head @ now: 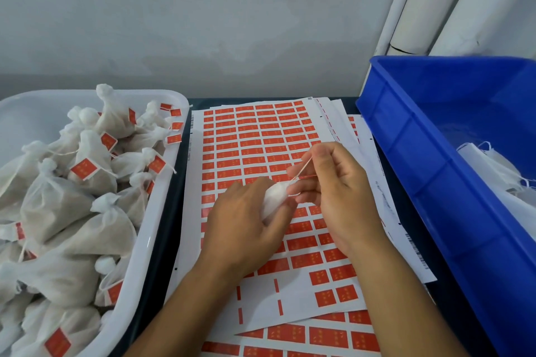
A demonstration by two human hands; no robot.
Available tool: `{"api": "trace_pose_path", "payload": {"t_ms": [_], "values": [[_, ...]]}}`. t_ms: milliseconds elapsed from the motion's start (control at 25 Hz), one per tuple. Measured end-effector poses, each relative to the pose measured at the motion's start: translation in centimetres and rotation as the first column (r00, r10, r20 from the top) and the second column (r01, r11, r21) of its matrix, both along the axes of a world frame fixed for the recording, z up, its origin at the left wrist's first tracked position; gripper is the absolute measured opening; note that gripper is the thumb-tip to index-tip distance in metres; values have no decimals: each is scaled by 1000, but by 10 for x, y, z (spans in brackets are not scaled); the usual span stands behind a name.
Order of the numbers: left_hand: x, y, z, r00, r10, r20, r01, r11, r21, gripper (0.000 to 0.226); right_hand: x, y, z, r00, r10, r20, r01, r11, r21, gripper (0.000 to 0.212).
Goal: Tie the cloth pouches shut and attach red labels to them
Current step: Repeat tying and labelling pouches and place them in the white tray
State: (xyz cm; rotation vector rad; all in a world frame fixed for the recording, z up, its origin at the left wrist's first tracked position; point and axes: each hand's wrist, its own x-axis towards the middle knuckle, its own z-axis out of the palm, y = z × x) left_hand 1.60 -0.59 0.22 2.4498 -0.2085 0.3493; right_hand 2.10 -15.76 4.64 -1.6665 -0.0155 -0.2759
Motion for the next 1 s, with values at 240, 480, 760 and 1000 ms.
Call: {"api": "trace_pose_path", "payload": {"t_ms": [240,480,760,1000], "values": [[1,-1,-3,993,-53,-104,67,987,145,46,1,-4,-2,997,-74,-19,73,997,-40,30],[-5,-2,14,966,-170,-193,133,973,-190,44,-2,-4,3,999,-48,8,49,998,-32,31],[-3,-2,23,797,-376,-473,33,809,-587,60,-7,-2,8,994,45,102,-30,989,-145,27],[3,1,22,727,-487,-484,-161,565,-809,46,-14,12,-1,970,208,122,-139,896,-423,29]]}}
